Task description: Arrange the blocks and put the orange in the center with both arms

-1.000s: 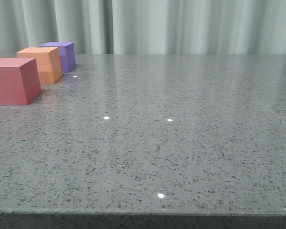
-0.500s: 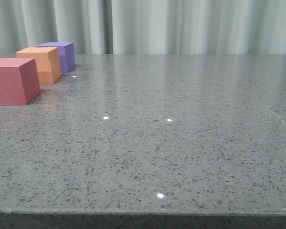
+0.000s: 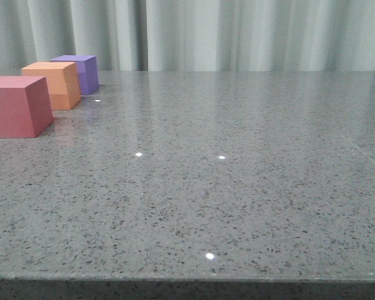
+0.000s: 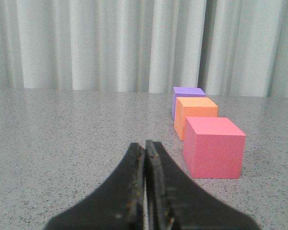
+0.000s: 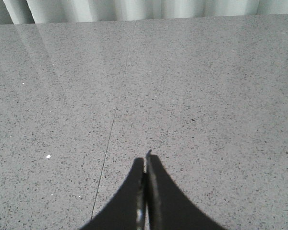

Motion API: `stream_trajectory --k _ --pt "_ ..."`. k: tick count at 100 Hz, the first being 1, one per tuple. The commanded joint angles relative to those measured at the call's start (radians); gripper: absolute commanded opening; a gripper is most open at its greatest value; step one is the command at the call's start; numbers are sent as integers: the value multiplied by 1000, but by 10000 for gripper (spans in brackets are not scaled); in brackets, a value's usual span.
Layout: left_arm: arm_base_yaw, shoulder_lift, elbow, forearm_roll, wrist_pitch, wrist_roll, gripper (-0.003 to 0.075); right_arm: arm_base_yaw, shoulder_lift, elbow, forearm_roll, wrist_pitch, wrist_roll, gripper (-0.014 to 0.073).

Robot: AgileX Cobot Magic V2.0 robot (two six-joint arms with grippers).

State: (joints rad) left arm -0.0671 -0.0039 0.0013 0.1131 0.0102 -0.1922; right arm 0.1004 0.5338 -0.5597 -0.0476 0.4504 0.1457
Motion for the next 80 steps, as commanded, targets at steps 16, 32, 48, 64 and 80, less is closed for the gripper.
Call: stream_trajectory --k 16,32,48,64,80 --pt "3 -36 44 -10 -77 -5 -20 -5 -93 86 4 -235 -4 -69" --pt "3 -36 44 -10 -77 -5 -20 -5 -242 257 9 -415 -4 -69" --pt "3 -36 44 -10 -77 -5 -20 -7 -402 387 10 -464 -4 -69" --pt "3 -36 44 -10 -77 -5 -20 -35 -535 461 10 -466 -4 -69" --pt "3 -36 44 -10 -77 -5 -20 -72 -560 528 10 -518 -4 -69"
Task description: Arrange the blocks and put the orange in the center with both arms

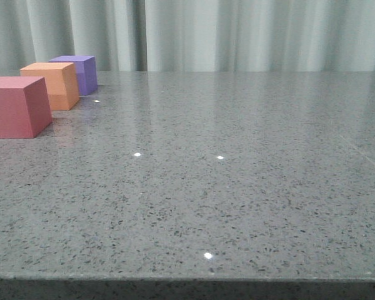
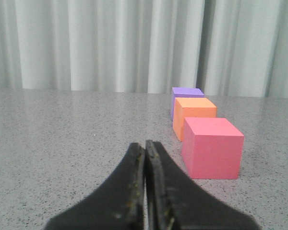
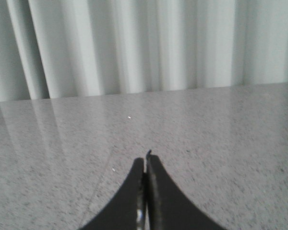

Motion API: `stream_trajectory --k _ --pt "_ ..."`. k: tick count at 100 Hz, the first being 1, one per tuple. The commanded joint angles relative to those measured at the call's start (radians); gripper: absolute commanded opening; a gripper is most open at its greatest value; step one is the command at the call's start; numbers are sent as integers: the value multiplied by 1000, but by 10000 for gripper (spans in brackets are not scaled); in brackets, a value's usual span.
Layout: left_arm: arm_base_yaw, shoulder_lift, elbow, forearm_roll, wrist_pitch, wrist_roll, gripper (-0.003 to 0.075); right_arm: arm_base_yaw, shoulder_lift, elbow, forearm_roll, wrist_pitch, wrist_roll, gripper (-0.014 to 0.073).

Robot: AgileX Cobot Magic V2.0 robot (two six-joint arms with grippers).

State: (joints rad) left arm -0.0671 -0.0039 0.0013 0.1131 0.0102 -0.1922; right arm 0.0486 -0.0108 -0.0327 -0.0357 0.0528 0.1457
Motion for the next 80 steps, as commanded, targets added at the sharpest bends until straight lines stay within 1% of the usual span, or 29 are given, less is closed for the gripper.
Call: stream_trajectory --k 1,10,80 --pt "3 -36 44 -10 -77 -5 -20 -20 -16 7 -1 -124 -4 -69" --pt "3 -36 44 -10 -77 -5 -20 -26 -16 44 -1 -186 -4 -69" --pt "3 -36 44 -10 -77 -5 -20 -26 -16 42 -1 -185 -4 -69"
